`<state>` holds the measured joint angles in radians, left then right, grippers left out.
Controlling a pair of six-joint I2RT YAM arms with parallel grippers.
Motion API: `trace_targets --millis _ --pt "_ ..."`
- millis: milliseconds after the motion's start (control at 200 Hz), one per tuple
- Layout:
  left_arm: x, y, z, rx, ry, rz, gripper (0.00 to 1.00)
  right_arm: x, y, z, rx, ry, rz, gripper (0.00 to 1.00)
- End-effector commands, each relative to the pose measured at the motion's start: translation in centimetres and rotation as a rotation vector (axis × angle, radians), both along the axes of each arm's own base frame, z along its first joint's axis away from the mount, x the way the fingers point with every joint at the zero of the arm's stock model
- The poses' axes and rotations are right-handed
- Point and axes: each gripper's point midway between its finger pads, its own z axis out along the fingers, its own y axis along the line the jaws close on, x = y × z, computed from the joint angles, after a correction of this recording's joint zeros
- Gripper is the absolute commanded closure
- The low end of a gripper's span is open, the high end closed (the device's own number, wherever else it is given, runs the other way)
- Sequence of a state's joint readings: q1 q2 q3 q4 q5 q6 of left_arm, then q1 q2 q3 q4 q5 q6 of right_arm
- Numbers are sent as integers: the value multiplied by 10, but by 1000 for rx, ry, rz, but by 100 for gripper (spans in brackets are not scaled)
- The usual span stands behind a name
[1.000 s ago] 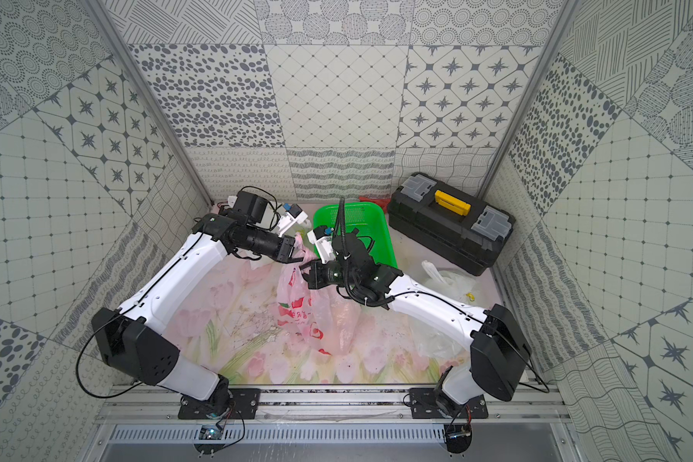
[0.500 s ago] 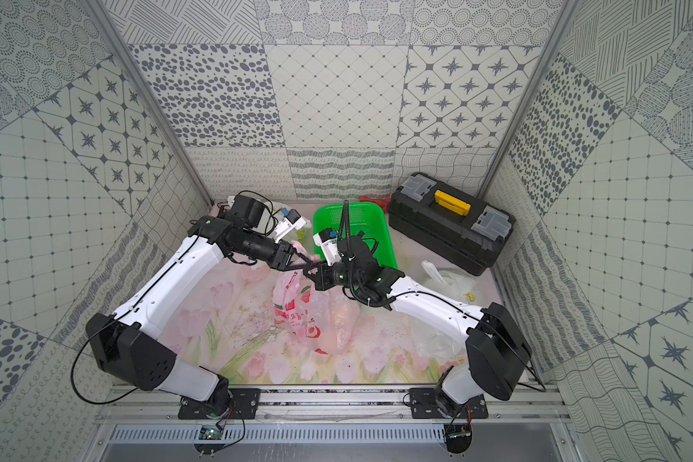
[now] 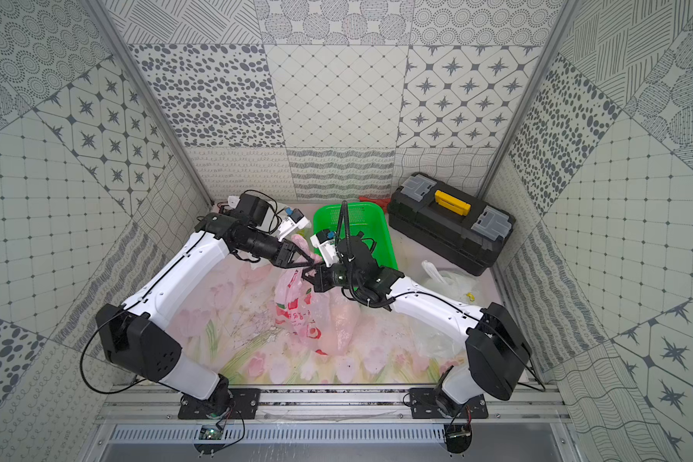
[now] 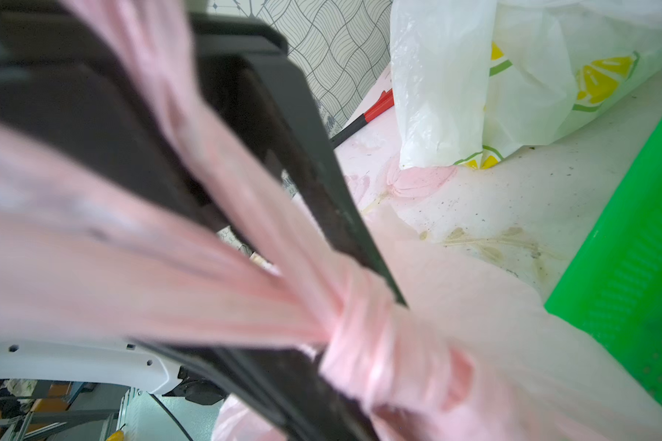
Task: Place the pears into plastic bags & tie knots
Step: Tie the plastic bag at the center of the board.
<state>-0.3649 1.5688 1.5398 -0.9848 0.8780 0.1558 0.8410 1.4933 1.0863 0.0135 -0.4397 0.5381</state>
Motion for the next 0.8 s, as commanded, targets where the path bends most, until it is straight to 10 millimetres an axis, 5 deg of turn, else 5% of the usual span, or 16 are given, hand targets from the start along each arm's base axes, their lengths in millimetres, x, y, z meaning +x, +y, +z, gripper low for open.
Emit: trace_targets --millis 0,125,250,460,625,795 --pt "9 1 0 4 -18 17 69 -7 13 6 42 -37 56 100" --pt "12 0 1 -3 -22 27 76 -8 17 6 48 -39 64 100" --pt "11 2 3 -3 -51 26 100 -6 9 14 62 -36 49 94" --pt "7 6 9 -20 -161 14 100 -7 -37 51 48 -79 51 54" --pt "2 5 18 -59 -190 14 100 11 -77 33 -216 -212 -24 40" --pt "0 4 19 -70 -186 13 100 15 -69 22 -292 -252 57 31"
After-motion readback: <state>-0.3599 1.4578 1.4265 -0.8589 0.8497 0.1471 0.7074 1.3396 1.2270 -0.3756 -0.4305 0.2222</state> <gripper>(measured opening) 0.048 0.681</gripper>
